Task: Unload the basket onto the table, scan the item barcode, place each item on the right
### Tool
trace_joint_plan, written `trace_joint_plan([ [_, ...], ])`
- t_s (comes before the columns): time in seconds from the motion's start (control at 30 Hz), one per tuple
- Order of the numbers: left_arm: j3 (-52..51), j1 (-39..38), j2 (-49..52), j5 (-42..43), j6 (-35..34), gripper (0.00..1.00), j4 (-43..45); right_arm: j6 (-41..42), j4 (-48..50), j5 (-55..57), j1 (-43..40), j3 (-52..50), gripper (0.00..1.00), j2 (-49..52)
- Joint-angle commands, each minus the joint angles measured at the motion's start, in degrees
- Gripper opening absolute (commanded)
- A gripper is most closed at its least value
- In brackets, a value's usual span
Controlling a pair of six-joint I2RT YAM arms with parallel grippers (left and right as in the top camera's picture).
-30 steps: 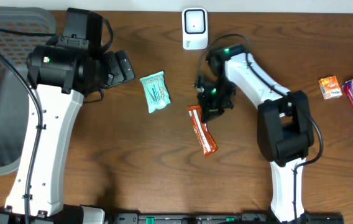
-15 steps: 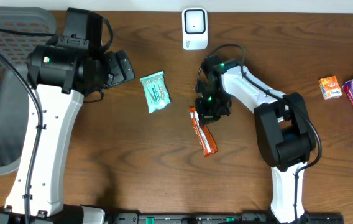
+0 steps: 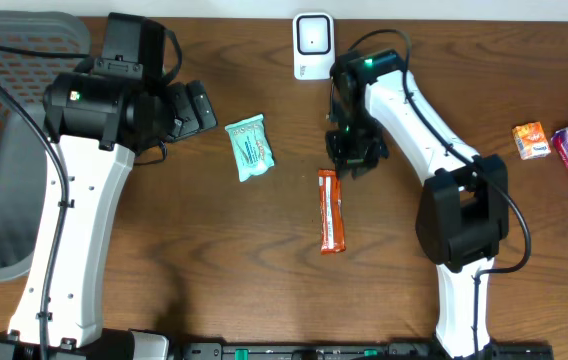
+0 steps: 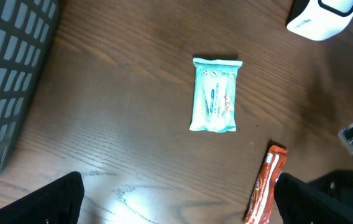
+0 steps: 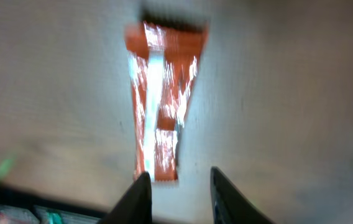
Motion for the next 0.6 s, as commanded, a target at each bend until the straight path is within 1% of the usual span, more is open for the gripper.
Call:
trace_joint_plan([
  [0.0,0.13,0.2,0.42,-0.92,0.35,0.98,-0.04,0.2,-2.58,1.11,2.25,-0.92,0.3,-0.39],
  [0.17,0.13,0.2,0.42,-0.92,0.35,0.98,-0.04,0.22,-3.5,1.14,5.6,-2.54,0.4,-0.39],
  [0.27,0.13,0.2,0.42,-0.92,0.35,0.98,-0.04,0.63,-2.1,1.25,7.45,-3.58,0.41,-0.39],
  [0.33,0.13,0.2,0.42,-0.92,0.35,0.98,-0.04,4.63,-0.76,3.82,8.72,-4.22,0.4,-0.39],
  [0.47,0.13,0.2,0.42,-0.92,0.35,0.98,-0.04,17.11,3.93,14.69,11.91,-6.14,0.37,-0.39],
  [0.57,0.13,0.2,0.42,-0.92,0.35,0.98,-0.04,23.17,9.27,22.47,14.36,-8.02,0.36,-0.39],
])
